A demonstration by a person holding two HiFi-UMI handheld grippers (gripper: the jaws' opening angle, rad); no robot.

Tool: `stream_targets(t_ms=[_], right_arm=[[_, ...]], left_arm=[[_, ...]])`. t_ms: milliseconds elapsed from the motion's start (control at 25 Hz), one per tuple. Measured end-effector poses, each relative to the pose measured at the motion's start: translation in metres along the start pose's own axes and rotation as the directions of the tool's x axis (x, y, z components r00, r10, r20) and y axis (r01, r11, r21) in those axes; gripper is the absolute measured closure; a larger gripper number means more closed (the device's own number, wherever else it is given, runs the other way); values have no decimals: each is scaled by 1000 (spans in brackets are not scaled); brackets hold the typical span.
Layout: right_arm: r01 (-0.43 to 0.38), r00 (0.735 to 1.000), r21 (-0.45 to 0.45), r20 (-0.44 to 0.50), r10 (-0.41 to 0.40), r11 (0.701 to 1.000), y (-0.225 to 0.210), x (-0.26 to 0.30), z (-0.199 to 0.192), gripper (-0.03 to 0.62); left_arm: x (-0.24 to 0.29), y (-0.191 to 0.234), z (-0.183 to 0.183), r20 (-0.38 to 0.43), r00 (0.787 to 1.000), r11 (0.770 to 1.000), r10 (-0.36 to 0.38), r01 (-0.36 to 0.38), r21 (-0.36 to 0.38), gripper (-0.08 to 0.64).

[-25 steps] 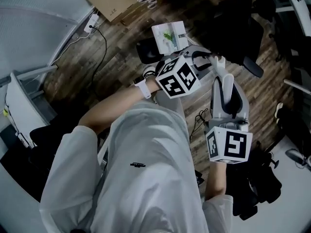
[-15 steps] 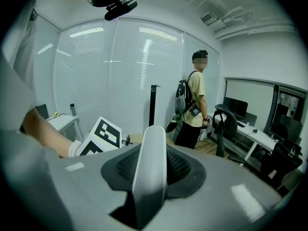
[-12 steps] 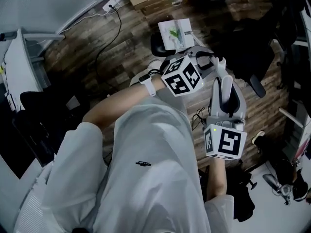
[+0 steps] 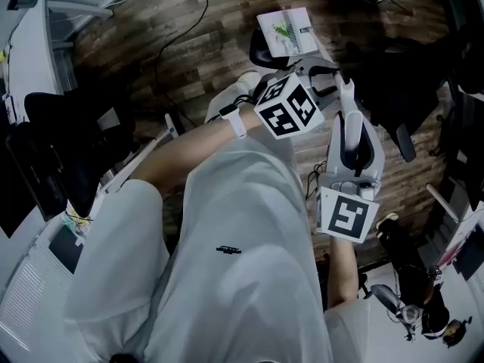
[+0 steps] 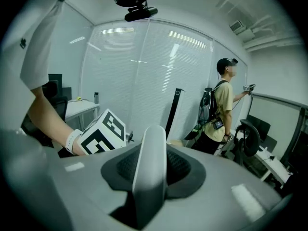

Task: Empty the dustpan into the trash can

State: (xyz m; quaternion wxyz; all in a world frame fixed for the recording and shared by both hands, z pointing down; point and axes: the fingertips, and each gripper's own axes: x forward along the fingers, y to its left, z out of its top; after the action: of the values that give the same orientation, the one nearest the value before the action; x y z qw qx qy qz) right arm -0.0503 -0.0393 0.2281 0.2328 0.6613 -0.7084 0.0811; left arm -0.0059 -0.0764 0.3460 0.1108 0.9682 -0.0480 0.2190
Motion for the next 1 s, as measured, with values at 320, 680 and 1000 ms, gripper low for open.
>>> stream_targets(t_ms=[320,680,1000], right_arm=[[-95,993,-140,53,103,986,33,6,-12,469],[-199,980,-303,-30,199,932,60,2,-44,471],[-252,963,-418,-15,270,873,79,-8,-47,471]], left_arm=[[-12,6,-33,27,994,992,109,-107,-67,426],[-28,9,-60,58,974,969,217,-208,-132,425],[-43,4,-70,76,957,948,280,-264,-176,423]])
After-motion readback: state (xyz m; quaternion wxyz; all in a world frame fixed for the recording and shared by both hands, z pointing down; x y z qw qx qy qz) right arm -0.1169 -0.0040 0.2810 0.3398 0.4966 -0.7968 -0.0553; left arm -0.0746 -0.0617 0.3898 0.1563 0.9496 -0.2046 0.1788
